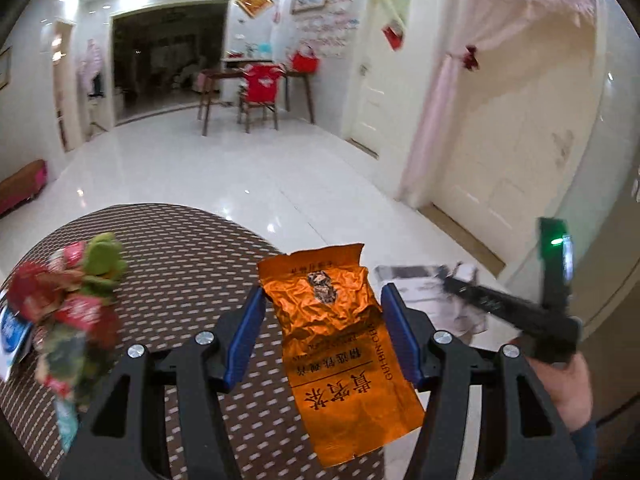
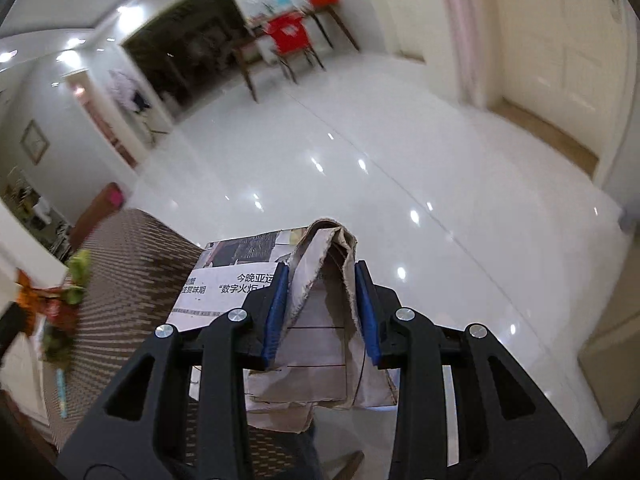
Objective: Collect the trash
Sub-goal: 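Carry paper and packet over the blue bin and open both tools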
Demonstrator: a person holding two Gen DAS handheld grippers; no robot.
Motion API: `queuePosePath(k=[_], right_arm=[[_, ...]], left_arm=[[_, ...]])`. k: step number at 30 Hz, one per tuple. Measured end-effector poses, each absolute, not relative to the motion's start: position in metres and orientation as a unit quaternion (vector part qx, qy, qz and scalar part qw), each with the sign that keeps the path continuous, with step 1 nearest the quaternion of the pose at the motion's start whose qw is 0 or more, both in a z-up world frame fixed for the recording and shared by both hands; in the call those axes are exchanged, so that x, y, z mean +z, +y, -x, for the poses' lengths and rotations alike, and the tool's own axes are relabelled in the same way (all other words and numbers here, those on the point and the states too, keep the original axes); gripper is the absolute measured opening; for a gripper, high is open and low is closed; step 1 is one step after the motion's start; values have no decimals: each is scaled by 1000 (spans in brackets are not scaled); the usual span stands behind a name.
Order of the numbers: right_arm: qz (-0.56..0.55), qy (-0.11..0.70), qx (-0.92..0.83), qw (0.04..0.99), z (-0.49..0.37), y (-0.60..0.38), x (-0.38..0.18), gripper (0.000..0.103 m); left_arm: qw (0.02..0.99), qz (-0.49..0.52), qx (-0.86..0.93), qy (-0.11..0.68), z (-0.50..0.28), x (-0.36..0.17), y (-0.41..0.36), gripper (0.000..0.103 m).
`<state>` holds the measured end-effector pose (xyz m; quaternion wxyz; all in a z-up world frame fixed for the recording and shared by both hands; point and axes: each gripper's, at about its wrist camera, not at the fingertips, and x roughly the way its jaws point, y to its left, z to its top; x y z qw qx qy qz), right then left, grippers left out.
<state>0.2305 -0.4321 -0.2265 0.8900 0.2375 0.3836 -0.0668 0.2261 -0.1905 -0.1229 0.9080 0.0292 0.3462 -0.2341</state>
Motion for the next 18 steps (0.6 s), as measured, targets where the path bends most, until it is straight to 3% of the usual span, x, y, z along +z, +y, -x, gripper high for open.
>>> queuePosePath(k=[5,8,12,18], right_arm=[[-262,428,-88,860,-247,-457,-280,36],[-274,454,-93,843,-257,-468,-311,44],[-316,480,-93,813,-264,-489,-349,64],[-350,454,-118,811,-244,-526,-346,67]], left_arm=[[887,-65,-261,375,-250,-142,-238,59],[870,-88,-278,398,-264,-159,-268,59],[847,-121,-290,429,-281,-185,-308,59],[815,-160,-295,472,-300,-218,-345,59]])
